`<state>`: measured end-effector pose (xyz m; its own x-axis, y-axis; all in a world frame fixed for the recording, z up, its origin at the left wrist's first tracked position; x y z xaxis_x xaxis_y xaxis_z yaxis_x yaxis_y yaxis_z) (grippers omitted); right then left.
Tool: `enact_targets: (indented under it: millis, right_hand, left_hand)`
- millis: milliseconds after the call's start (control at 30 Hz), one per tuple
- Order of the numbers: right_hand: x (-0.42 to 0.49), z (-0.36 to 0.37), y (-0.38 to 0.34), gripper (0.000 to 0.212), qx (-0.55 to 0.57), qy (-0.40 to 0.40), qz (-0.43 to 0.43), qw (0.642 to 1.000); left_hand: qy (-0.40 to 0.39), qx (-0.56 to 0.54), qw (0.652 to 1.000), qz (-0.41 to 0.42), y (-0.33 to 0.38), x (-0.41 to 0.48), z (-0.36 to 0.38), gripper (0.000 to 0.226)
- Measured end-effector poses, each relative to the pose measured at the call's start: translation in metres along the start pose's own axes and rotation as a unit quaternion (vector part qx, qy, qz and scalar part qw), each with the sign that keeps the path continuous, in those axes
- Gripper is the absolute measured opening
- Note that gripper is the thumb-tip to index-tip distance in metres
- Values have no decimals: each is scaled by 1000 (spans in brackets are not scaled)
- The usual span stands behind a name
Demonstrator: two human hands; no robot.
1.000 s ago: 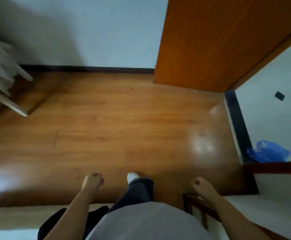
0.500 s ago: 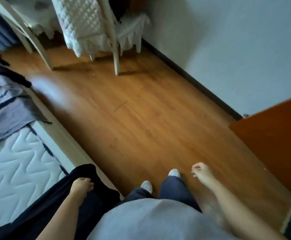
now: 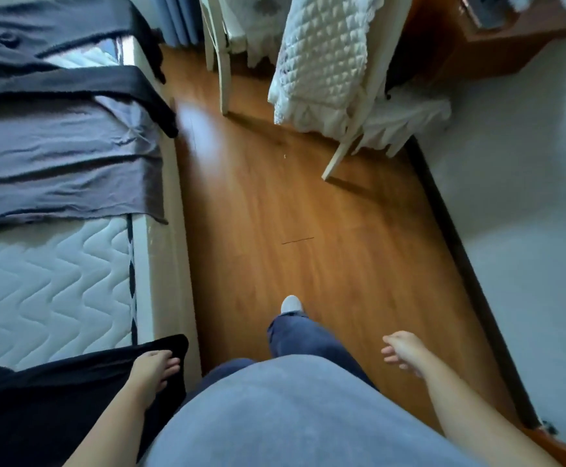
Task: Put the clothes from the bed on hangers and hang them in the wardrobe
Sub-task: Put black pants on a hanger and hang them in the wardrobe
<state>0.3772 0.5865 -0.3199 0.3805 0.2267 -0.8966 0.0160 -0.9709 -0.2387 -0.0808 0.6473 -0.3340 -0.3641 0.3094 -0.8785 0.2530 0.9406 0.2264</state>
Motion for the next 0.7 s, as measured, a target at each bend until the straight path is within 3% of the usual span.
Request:
enact_targets:
  millis: [233, 400, 533, 700]
  right_hand:
    - [51, -32, -182, 11, -156, 1, -76, 985]
    - [68, 26, -303, 12, -227, -34, -117, 966]
    - [68, 107, -395, 14, -281, -74, -150, 945]
    - [50, 216, -527, 11, -362, -99, -213, 902]
  left_hand:
    - [36, -12, 995, 92, 118, 5, 10, 21]
    - [49, -154, 987, -8, 126, 20, -18, 19]
    - [48, -299, 947, -106, 133, 51, -47, 34]
    - [31, -397, 908, -133, 191, 101, -89, 37]
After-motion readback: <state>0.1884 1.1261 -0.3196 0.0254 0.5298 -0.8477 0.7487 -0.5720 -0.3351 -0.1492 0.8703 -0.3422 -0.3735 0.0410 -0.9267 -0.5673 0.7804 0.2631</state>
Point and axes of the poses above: each hand's wrist, its own x-axis towards the middle knuckle, its own z-axis out of the palm, y = z × x, the point moved 5 cm from there along x, towards the middle knuckle, and after that the axes turned 10 degrees about x, right-handed, at the moved point
